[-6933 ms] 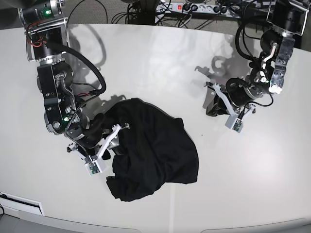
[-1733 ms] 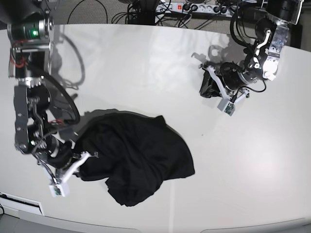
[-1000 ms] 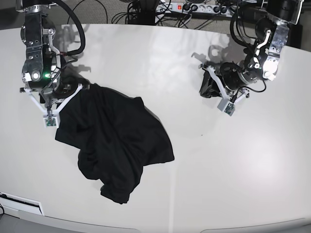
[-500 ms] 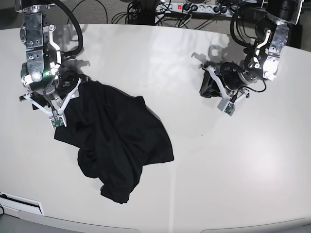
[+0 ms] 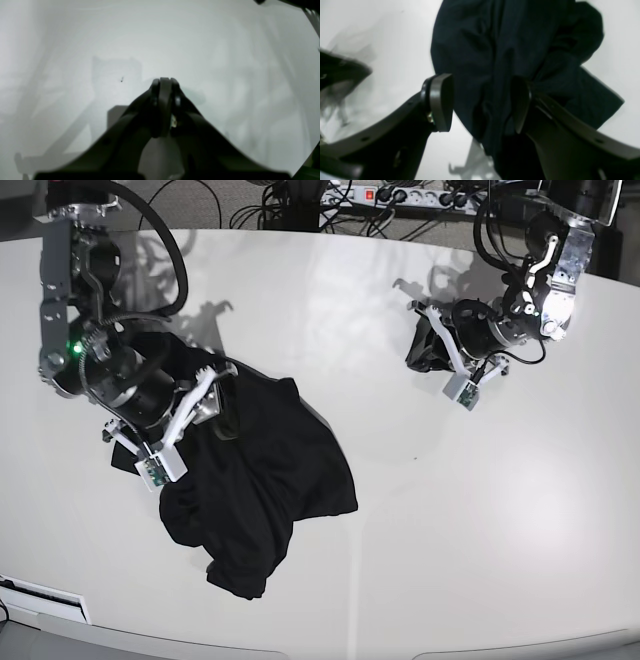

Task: Layout the t-shirt on the table in an organized manner, then fold the t-shirt properly
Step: 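Drag the held t-shirt edge away from the left gripper, then lift the t-shirt with the right gripper and carry it toward the left gripper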

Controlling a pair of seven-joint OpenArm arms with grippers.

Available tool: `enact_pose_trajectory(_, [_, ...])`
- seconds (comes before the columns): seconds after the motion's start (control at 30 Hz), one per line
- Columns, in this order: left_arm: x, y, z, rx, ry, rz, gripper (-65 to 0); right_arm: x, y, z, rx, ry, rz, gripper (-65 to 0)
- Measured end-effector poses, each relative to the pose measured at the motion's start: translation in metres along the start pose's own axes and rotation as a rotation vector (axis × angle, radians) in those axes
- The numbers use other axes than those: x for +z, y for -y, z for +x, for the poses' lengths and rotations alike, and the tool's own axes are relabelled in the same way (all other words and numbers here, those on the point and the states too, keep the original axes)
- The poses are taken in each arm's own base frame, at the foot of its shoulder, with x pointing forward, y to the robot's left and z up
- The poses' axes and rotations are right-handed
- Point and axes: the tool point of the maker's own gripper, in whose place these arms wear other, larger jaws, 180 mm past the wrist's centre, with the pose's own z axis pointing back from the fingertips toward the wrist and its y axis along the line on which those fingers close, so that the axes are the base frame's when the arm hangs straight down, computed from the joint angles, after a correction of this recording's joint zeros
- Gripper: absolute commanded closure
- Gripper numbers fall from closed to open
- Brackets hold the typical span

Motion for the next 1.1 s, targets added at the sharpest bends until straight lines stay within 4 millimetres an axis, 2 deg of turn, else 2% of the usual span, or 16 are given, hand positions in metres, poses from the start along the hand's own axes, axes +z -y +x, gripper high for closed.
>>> enact_pose_trajectory(0.1, [0.000,0.000,0.000,0.001,0.000,-0.001,0.0,-0.026,0.006,-0.013,-0.038,-0.069,0.002,-37.2])
enact_pose_trajectory(0.2, [0.000,0.000,0.000,0.001,0.001,-0.001,0.0,-0.048,0.023,-0.013,-0.066,-0.103,-0.048,-36.6])
enact_pose_trajectory(0.27, [0.000,0.000,0.000,0.001,0.001,-0.001,0.0,-0.057,0.034,-0.008,-0.091,-0.097,-0.089,-31.1])
enact_pose_trajectory(0.33, [0.000,0.000,0.000,0.001,0.001,0.000,0.0,-0.063,0.038,-0.008,-0.106,-0.108,-0.088,-17.9])
enact_pose_trajectory(0.43, [0.000,0.000,0.000,0.001,0.001,-0.001,0.0,-0.071,0.019,-0.010,-0.081,-0.129,-0.016,-1.2])
enact_pose_trajectory(0.6, [0.000,0.000,0.000,0.001,0.001,0.000,0.0,-0.078,-0.009,-0.001,-0.105,-0.094,0.068,0.0])
enact_pose_trajectory(0.67, [0.000,0.000,0.000,0.000,0.000,0.000,0.0,-0.076,-0.019,0.008,-0.105,-0.055,0.135,0.0])
enact_pose_trajectory(0.73, [0.000,0.000,0.000,0.000,0.000,0.000,0.0,-0.069,-0.029,0.026,-0.065,0.001,0.199,0.0])
enact_pose_trajectory(0.87, [0.000,0.000,0.000,0.001,0.001,-0.001,0.0,-0.045,-0.041,0.077,0.011,0.158,0.238,0.0])
enact_pose_trajectory(0.97, [0.000,-0.001,0.000,-0.001,0.000,0.001,0.0,-0.029,-0.046,0.101,0.061,0.229,0.231,0.0])
enact_pose_trajectory(1.03, [0.000,0.000,0.000,-0.001,-0.001,0.000,0.0,-0.021,-0.039,0.112,0.062,0.257,0.194,0.0])
enact_pose_trajectory(1.1, [0.000,0.000,0.000,0.001,0.001,-0.001,0.0,-0.010,-0.021,0.123,0.012,0.299,0.127,0.0])
